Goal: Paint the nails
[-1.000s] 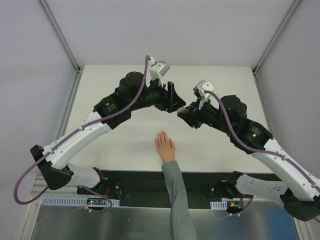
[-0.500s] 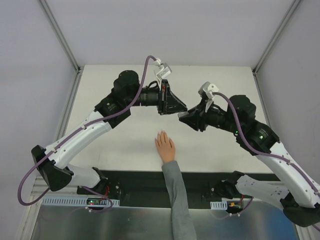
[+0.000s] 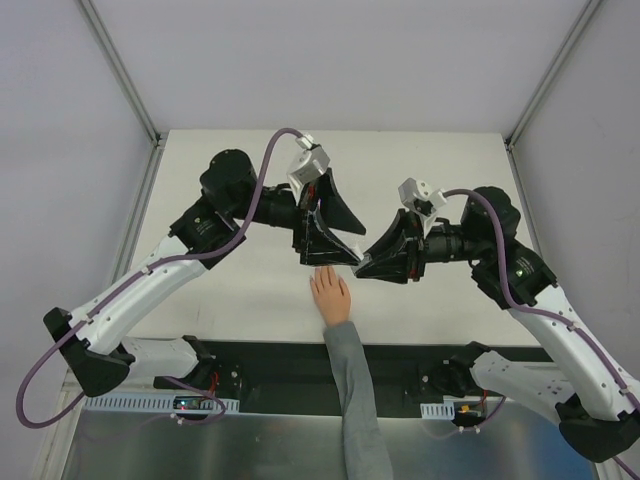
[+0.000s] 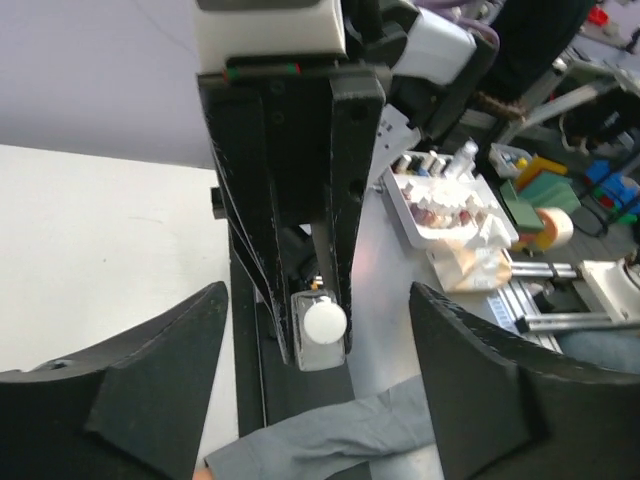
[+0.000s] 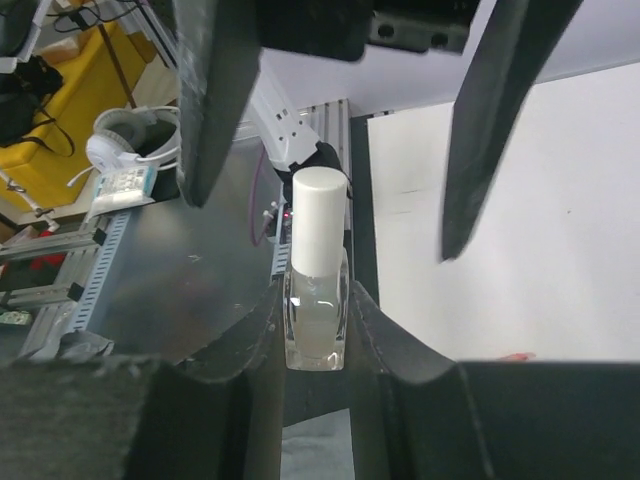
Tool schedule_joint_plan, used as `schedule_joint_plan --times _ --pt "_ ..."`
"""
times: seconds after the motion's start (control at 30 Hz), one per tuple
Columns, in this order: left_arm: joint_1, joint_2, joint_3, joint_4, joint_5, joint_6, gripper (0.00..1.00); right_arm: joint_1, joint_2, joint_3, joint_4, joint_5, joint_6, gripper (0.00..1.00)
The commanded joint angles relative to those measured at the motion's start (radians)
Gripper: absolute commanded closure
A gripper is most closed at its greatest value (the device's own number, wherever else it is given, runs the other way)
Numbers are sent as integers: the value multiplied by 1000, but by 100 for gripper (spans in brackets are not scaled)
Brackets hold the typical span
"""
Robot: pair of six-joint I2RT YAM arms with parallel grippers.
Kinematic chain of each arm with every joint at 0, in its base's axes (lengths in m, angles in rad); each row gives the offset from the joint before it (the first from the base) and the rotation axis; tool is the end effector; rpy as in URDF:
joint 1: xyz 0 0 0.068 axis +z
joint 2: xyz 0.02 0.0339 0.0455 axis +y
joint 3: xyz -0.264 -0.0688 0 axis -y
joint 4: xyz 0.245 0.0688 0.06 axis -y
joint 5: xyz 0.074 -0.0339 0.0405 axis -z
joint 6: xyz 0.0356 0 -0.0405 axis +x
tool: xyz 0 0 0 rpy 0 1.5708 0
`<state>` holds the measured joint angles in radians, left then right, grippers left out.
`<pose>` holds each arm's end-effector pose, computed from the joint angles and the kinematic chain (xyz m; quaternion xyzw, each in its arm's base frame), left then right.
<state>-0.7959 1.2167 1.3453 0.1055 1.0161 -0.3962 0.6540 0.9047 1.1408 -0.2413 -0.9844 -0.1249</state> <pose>0.1561 -0.2026 0.4736 0.4817 0.4548 -0.6344 0.3982 0.1206 0.1298 0.4362 -0.5455 0.4515 0.4859 0.5123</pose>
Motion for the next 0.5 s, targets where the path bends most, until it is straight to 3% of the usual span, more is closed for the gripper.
schedule_joint_plan --times 0.0,0.1,0.27,0.47 --pt "14 -60 87 -127 -135 51 24 -5 -15 60 -84 105 -90 100" --pt "17 -85 98 -217 -319 42 18 -4 -20 56 -82 239 -94 100" --pt "17 -66 149 -366 -611 -30 23 24 -12 63 -78 545 -64 100" --pt "-11 -16 166 -371 -703 -59 30 186 16 85 -65 864 -100 100"
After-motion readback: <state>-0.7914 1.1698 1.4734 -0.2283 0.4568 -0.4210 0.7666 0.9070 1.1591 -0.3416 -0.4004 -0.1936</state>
